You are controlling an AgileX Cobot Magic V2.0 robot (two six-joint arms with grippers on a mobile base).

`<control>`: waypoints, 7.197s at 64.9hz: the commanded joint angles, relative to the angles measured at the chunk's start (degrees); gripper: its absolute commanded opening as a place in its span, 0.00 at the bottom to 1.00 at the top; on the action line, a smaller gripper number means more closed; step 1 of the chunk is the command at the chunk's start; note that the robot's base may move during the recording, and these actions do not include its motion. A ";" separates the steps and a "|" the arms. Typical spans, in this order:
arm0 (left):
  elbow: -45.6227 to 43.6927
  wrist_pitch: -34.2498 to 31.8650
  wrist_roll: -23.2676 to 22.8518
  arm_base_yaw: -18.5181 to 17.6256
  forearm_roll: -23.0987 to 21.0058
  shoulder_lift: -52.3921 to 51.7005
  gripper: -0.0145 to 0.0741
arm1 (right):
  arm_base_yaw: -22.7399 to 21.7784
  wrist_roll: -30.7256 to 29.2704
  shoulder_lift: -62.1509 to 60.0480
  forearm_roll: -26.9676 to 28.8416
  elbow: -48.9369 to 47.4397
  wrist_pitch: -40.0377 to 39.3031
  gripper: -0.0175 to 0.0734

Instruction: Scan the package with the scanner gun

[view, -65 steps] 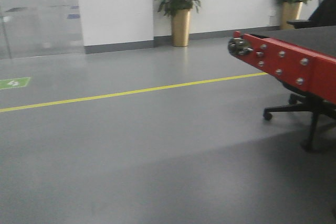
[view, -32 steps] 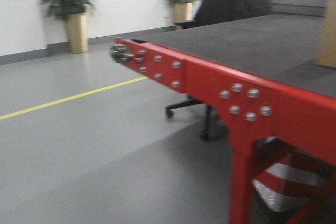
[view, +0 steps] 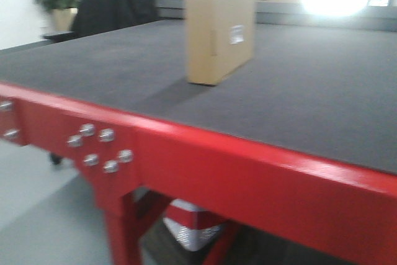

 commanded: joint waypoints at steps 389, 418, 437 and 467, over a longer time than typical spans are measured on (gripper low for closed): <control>-102.18 68.96 4.17 10.99 -11.96 102.16 0.04 | 10.49 0.03 36.82 -0.32 -31.45 0.38 0.81; -101.41 68.96 4.17 10.99 -30.55 98.28 0.04 | 19.28 0.03 37.56 4.09 -27.10 2.02 0.81; -101.06 68.96 4.17 10.96 -30.91 98.28 0.04 | 22.87 0.03 50.85 5.13 -22.17 -20.23 0.81; -101.06 68.96 4.17 10.96 -31.37 98.28 0.04 | 23.26 0.03 76.85 9.70 -22.29 -52.30 0.81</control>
